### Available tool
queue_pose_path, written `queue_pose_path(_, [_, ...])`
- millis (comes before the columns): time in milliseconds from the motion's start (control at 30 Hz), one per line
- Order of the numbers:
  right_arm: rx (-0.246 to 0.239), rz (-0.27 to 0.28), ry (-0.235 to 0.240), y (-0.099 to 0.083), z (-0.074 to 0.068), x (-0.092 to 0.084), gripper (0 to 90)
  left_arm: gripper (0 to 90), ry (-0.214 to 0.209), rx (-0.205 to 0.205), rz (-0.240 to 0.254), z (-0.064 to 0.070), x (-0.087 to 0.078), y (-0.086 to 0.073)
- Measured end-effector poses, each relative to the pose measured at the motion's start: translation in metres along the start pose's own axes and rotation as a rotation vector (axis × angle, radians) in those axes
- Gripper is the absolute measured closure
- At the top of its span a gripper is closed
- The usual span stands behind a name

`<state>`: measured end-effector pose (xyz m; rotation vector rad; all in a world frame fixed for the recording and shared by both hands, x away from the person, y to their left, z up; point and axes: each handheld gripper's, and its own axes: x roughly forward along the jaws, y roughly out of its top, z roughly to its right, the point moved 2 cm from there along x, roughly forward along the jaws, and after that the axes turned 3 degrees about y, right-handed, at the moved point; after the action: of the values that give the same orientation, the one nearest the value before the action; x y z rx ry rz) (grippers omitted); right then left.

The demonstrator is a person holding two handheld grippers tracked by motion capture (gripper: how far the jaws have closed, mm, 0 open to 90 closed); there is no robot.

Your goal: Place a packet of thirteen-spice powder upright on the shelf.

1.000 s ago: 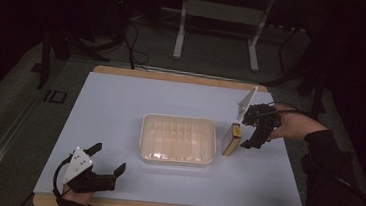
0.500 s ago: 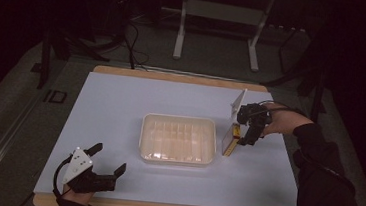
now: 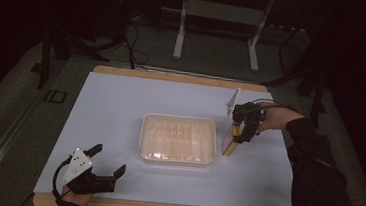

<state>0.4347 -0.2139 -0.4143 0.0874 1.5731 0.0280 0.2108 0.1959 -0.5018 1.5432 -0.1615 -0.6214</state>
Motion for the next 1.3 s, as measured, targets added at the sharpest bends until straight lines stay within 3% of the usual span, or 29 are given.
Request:
queue_pose_path(233, [-0.022,0.001,0.018,0.001,0.002,0.003,26.3,0.0,0.0,-0.003,-0.003,0.001,-0.001,-0.001])
queue_pose_path(667, [-0.021,-0.023,0.061,0.004,0.001,0.008,31.6,0.0,0.001,0.001,-0.002,0.001,-0.001,-0.001])
queue_pose_path(800, [-0.028,-0.039,0.066,0.003,-0.001,0.005,31.7,0.0,0.0,0.007,-0.004,0.001,-0.001,-0.001])
queue_pose_path(1300, [-0.052,-0.02,0.066,0.004,-0.015,-0.024,31.8,0.0,-0.007,0.012,0.003,0.003,-0.002,0.0])
